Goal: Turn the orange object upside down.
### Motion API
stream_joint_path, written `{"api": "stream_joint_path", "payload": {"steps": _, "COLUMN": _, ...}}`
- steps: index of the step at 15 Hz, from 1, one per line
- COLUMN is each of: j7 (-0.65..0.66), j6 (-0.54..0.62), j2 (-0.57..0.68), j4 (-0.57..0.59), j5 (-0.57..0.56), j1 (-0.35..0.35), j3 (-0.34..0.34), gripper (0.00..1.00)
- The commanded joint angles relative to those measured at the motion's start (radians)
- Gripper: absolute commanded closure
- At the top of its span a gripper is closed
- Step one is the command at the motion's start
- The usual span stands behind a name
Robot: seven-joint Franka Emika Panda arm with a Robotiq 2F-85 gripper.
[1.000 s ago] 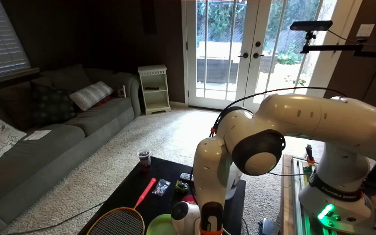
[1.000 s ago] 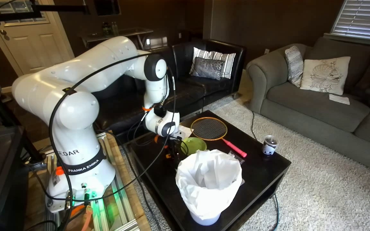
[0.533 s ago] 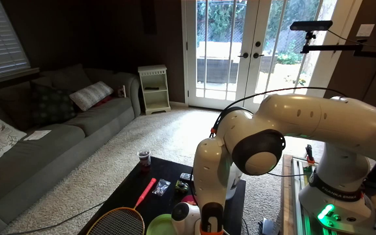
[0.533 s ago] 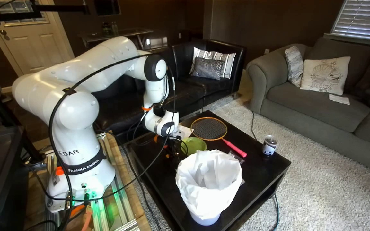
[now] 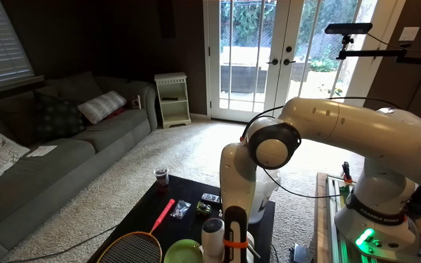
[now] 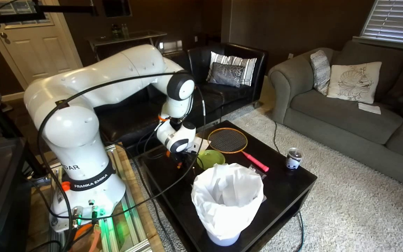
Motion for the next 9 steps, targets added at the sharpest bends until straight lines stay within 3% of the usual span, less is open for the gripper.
{"api": "stream_joint_path", "payload": {"steps": 1, "j7": -0.162, "j6": 0.023, "j2": 0.079, "j4": -0.023, "j5": -0.093, "j1": -0.259, "j3": 0.171, "gripper": 0.87}}
{"api": "stream_joint_path", "payload": {"steps": 3, "j7": -0.23, "j6": -0.071, "j2": 0.129, "j4": -0.011, "j5": -0.124, "j1": -0.373, "j3": 0.234, "gripper": 0.87}}
{"api": "stream_joint_path", "payload": {"steps": 5, "j7": -0.254, "j6": -0.21, "j2": 0.153, "j4": 0.014, "j5": -0.104, "j1": -0.424, "j3": 0.251, "gripper": 0.87}}
{"api": "stream_joint_path", "payload": {"steps": 9, "j7": -0.205, "j6": -0.412, "j2": 0.125, "j4": 0.053, "j5": -0.031, "j1": -0.39, "j3": 0.206, "gripper": 0.87}}
